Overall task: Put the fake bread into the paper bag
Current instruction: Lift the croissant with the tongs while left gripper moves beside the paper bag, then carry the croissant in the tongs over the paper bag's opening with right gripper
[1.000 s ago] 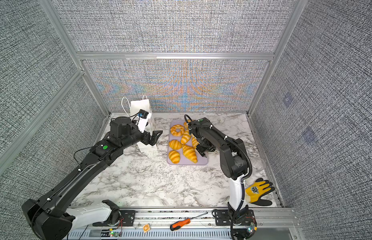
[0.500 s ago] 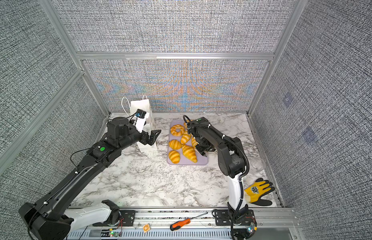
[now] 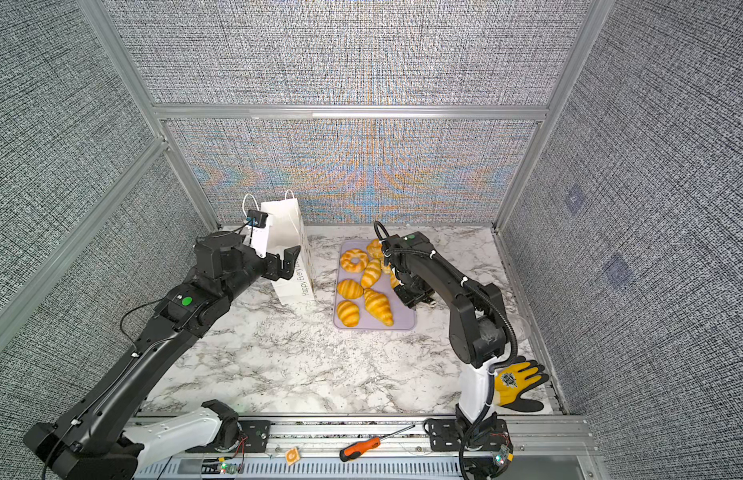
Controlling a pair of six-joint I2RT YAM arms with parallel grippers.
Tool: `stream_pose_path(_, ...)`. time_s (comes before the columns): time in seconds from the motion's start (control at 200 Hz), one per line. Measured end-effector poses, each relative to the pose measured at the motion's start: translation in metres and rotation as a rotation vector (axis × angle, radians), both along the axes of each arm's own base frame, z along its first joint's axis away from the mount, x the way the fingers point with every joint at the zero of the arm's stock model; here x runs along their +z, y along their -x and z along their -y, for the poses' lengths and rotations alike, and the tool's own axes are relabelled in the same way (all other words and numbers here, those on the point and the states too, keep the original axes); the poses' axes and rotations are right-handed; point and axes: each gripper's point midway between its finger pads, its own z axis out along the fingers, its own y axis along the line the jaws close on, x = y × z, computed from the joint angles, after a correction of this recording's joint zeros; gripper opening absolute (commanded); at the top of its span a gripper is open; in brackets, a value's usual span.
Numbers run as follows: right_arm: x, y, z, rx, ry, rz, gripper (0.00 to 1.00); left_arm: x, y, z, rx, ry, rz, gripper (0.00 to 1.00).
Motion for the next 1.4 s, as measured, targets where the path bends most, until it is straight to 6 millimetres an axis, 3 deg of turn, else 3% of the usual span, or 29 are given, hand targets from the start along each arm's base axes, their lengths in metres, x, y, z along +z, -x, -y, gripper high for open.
stream_pose_path(0.18, 0.013, 0.003, -0.007, -0.032, -0.094, 0.054, 0.44, 0.011, -0.002, -0.045, 0.155, 0.005, 0.017, 0.99)
stream_pose_path(0.43, 0.036, 0.005, -0.025, -0.053, -0.190, 0.125, 0.44, 0.011, -0.010, -0.082, 0.296, 0.007, -0.016, 0.99)
stream_pose_path(0.735, 0.086, -0.005, -0.073, -0.023, -0.336, 0.253, 0.43, -0.015, -0.029, -0.121, 0.394, 0.048, -0.133, 0.99)
stream_pose_path(1.111, 0.138, -0.001, -0.131, 0.028, -0.509, 0.347, 0.43, -0.051, -0.052, -0.122, 0.301, 0.179, -0.273, 0.88)
stream_pose_path(1.401, 0.193, 0.007, -0.184, 0.111, -0.694, 0.457, 0.42, -0.050, -0.052, -0.112, 0.234, 0.247, -0.260, 0.89)
